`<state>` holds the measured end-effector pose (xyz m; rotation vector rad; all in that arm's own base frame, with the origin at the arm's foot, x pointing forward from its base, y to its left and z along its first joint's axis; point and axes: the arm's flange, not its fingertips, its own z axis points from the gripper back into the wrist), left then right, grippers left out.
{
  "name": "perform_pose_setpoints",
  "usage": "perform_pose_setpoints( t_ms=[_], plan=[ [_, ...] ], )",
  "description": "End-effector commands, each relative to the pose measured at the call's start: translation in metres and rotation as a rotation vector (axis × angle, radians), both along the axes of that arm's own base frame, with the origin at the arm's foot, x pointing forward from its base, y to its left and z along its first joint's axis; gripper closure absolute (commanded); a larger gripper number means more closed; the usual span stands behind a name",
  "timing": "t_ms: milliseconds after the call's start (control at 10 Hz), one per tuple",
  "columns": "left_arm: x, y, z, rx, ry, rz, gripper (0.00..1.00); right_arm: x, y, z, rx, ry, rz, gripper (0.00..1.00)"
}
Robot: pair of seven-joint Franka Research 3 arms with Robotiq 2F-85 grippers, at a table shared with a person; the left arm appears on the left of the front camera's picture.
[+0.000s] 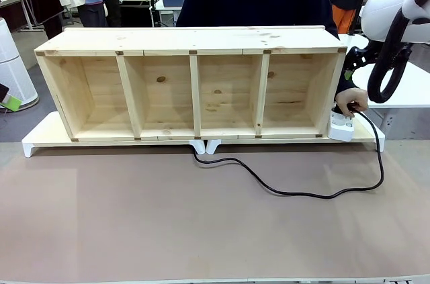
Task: Perform cable management.
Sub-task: Release the Power Cable when the human grasps it.
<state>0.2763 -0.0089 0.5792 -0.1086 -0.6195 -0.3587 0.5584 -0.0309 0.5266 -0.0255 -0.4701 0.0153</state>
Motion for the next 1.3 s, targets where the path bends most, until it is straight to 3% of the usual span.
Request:
perform_pose_setpoints(
  t_ms=[0,1200],
  plan=[
    [-0.0018,0.0004,-0.0005,-0.007,0.01,0.005,0.0,-0.0006,-0.0007,-0.0007,0.001,0.005,-0.002,0.0],
    [-0.0018,0.0004,-0.0005,-0.007,0.01,0.005,0.0,-0.0006,-0.0007,-0.0007,0.001,0.005,-0.002,0.0]
  ],
)
